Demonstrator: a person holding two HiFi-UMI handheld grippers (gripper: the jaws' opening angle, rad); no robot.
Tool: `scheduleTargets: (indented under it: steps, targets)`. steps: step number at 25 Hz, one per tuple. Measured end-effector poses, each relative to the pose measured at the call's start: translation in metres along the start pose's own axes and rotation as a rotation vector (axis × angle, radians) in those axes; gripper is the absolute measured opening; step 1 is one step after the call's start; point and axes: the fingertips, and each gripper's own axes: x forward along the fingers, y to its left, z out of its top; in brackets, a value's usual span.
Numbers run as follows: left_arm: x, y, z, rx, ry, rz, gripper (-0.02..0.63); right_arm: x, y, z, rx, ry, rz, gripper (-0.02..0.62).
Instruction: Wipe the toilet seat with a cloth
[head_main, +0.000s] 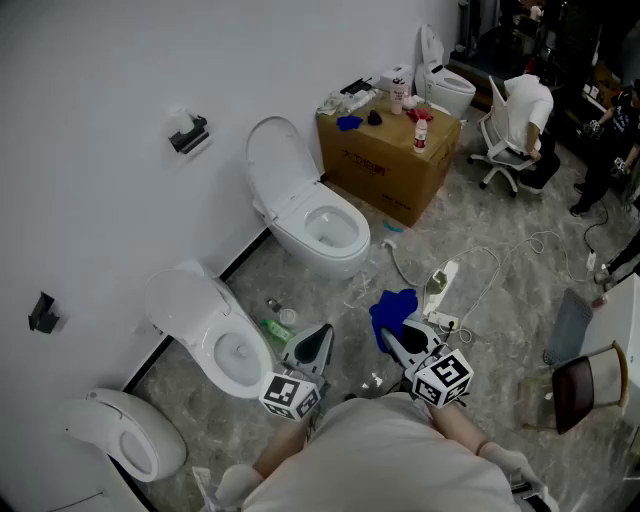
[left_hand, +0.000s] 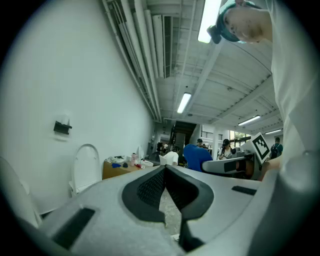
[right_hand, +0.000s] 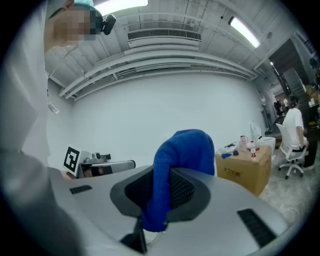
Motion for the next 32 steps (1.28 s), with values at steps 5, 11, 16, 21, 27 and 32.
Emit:
scheduleTargets:
  steps: [5,11,16,21,27,32]
  targets:
    - [-0.002,-0.003,-0.003,-0.002,0.003,0.002,0.008,-0.003,0.000,-0.001,-0.001,0.000,-0.003,0.054]
    - [-0.001,-0.004,-0.003,-0.004,0.005,-0.006,0.008,-0.002,0.001,-0.001,-0.003,0.002,-0.003,0.054]
    - [-0.003,-0.001,-0.003,-0.003,0.010,-0.010,0.008,0.000,0.001,-0.002,0.007,0.003,-0.019,0.054]
    - [-0.005,0.004,-0.006,-0.001,0.010,-0.011,0.008,0.002,0.000,-0.005,0.020,-0.003,-0.032,0.054]
    - [-0.003,0.011,-0.007,0.001,0.008,-0.010,0.008,0.006,-0.001,-0.006,0.015,-0.004,-0.037,0.054]
    - [-0.003,0.019,-0.005,0.009,0.006,-0.010,0.008,0.013,0.000,-0.005,0.001,-0.009,-0.036,0.054]
